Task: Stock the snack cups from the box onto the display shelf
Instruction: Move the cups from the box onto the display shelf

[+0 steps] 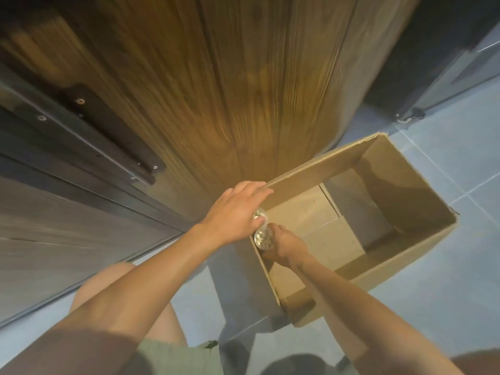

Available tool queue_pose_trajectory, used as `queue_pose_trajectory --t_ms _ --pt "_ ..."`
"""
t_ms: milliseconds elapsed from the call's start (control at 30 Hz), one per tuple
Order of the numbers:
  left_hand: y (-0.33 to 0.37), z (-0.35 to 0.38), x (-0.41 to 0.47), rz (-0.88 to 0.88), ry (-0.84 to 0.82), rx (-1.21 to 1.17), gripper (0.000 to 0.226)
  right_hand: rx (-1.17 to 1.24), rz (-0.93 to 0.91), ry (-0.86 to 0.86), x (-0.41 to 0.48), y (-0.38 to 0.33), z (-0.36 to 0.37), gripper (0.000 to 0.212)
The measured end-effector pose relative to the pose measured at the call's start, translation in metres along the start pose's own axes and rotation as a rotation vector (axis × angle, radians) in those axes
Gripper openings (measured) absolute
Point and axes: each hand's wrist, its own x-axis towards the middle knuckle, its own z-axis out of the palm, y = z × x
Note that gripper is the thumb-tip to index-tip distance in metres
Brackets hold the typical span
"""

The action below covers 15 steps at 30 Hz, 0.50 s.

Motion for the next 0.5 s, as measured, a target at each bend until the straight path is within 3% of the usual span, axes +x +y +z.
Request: queue_pose_trajectory --t_ms 300,500 --pt "0.007 0.011 0.026 0.161 -0.076 0.060 0.053 0.048 0.144 0.067 -0.016 0.035 -0.028 0.045" --pt "0.030 0.045 0.063 0.203 -0.416 0.360 0.029 0.023 0.317 0.217 -0.059 0.074 -0.087 0.052"
